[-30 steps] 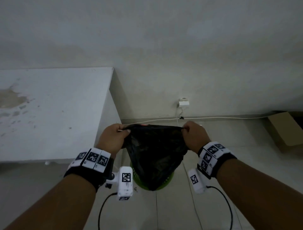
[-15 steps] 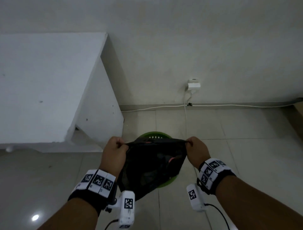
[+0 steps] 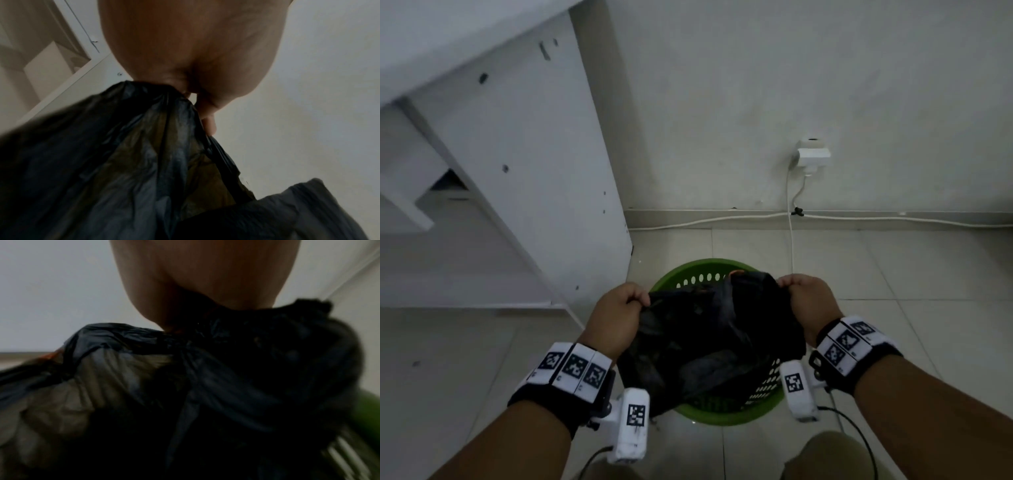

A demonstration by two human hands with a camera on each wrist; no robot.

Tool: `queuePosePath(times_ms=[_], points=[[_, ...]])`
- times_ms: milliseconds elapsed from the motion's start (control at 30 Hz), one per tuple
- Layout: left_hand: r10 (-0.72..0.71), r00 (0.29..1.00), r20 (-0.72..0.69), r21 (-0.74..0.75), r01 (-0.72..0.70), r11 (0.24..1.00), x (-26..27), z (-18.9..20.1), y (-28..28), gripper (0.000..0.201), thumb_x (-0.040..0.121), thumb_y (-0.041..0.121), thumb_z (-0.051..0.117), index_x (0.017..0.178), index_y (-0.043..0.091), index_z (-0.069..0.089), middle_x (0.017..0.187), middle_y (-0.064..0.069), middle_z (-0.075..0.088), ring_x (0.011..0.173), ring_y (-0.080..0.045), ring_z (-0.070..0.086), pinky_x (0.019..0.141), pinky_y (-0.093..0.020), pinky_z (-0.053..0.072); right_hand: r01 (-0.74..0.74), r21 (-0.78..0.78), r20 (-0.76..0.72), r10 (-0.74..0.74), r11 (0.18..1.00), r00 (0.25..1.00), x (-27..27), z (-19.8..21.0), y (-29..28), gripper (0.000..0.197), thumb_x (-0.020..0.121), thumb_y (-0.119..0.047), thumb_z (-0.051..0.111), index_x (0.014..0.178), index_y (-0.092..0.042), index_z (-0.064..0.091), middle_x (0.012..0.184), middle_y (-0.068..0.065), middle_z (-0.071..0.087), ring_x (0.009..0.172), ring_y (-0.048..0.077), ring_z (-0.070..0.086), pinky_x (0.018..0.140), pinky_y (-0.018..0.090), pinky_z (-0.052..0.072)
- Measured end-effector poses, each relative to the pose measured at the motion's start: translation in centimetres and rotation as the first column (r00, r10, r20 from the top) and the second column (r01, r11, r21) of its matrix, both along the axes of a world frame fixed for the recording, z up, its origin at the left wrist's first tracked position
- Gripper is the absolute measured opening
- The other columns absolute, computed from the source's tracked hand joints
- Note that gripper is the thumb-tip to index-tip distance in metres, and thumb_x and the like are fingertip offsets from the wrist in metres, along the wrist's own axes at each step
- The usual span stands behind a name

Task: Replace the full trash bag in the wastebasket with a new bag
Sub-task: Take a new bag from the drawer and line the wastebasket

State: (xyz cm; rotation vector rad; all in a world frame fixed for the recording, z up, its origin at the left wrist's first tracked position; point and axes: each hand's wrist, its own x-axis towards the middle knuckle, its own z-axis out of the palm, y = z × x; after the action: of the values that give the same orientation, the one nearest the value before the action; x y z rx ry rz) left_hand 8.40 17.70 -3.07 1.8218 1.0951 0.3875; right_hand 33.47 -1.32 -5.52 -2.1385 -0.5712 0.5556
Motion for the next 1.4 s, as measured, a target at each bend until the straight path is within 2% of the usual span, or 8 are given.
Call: queuePosePath(times_ms=[167,333,467,633,767,900,1233,1400], points=[[-0.111,0.994,0.003,0.101,0.111,0.989,0.2,-1.0,2.0,0.035,0.091,-0.002,0.047,0.076,0.011,0.077,0.084,0.004,0.068,0.088,-0.016,0.061,0.085,-0.028,0.044,-0.184,-0.051,0.258,0.191,0.982,0.947,1.2,-0.5,0.8,0.012,0.087,-0.004,0.060,0.080,-0.005,0.070,0.084,0.000,0.066,0.076,0.013,0.060,0.068,0.014,0.040],[-0.183,0.972,-0.145,0.296,0.219,0.930,2.7,-1.8,6.1,0.032,0.090,0.010,0.052,0.111,0.018,0.074,0.113,0.002,0.065,0.103,-0.012,0.060,0.096,-0.025,0.042,-0.331,-0.229,0.437,0.401,0.915,0.805,4.1,-0.7,2.6,0.027,0.070,0.018,0.059,0.068,-0.005,0.073,0.076,0.010,0.064,0.078,0.030,0.064,0.064,0.004,0.034],[-0.247,0.935,-0.253,0.266,0.312,0.912,5.2,-2.9,7.7,0.046,0.095,0.027,0.056,0.140,0.023,0.053,0.132,-0.009,0.048,0.123,-0.023,0.051,0.102,-0.026,0.035,-0.253,-0.282,0.377,0.349,0.925,0.858,5.9,-1.4,4.9,0.021,0.082,-0.025,0.065,0.102,-0.031,0.065,0.109,0.007,0.054,0.099,0.023,0.059,0.089,0.029,0.048],[-0.273,0.907,-0.321,0.111,0.323,0.940,8.3,-4.5,8.7,0.084,0.084,0.069,0.053,0.153,0.027,0.030,0.142,-0.014,0.034,0.132,-0.032,0.044,0.112,-0.034,0.034,-0.175,-0.510,0.234,0.331,0.842,0.914,5.7,-0.8,8.0,0.108,0.058,-0.061,0.084,0.146,-0.023,0.035,0.138,0.011,0.022,0.120,0.033,0.048,0.108,0.045,0.043],[-0.373,0.745,-0.553,-0.079,0.399,0.913,8.8,-6.3,9.5,0.112,0.068,0.092,0.033,0.157,0.025,0.022,0.157,-0.019,0.027,0.140,-0.036,0.039,0.115,-0.042,0.034,-0.181,-0.755,0.101,0.384,0.630,0.918,6.4,-1.3,8.9,0.085,0.070,-0.065,0.072,0.140,-0.025,0.047,0.142,0.014,0.024,0.125,0.038,0.044,0.108,0.044,0.041],[-0.523,0.635,-0.569,-0.301,0.430,0.851,7.3,-7.2,9.4,0.084,0.090,0.078,0.031,0.142,0.016,0.054,0.142,-0.012,0.056,0.121,-0.027,0.058,0.098,-0.028,0.042,-0.300,-0.860,-0.120,0.409,0.412,0.904,6.6,-2.1,7.5,0.078,0.081,-0.070,0.057,0.138,-0.018,0.051,0.142,0.015,0.038,0.124,0.031,0.050,0.106,0.040,0.044],[-0.326,0.901,-0.285,-0.215,0.272,0.938,0.3,-9.0,5.0,0.059,0.078,0.062,0.071,0.122,0.024,0.058,0.117,0.003,0.067,0.102,-0.019,0.065,0.092,-0.037,0.053,-0.321,-0.560,-0.132,0.300,0.764,0.945,4.4,-3.7,-0.4,0.082,0.055,-0.073,0.077,0.117,-0.023,0.060,0.113,0.001,0.068,0.099,0.017,0.065,0.085,0.030,0.055],[-0.194,0.952,-0.238,-0.306,0.116,0.945,-1.4,-8.3,1.3,0.043,0.090,0.050,0.065,0.120,0.026,0.045,0.113,-0.003,0.061,0.091,-0.026,0.066,0.059,-0.034,0.059,-0.113,-0.432,-0.050,0.102,0.895,0.994,1.6,-5.1,-2.9,0.097,0.049,-0.074,0.076,0.129,-0.025,0.055,0.123,0.007,0.063,0.114,0.026,0.059,0.098,0.040,0.051]])
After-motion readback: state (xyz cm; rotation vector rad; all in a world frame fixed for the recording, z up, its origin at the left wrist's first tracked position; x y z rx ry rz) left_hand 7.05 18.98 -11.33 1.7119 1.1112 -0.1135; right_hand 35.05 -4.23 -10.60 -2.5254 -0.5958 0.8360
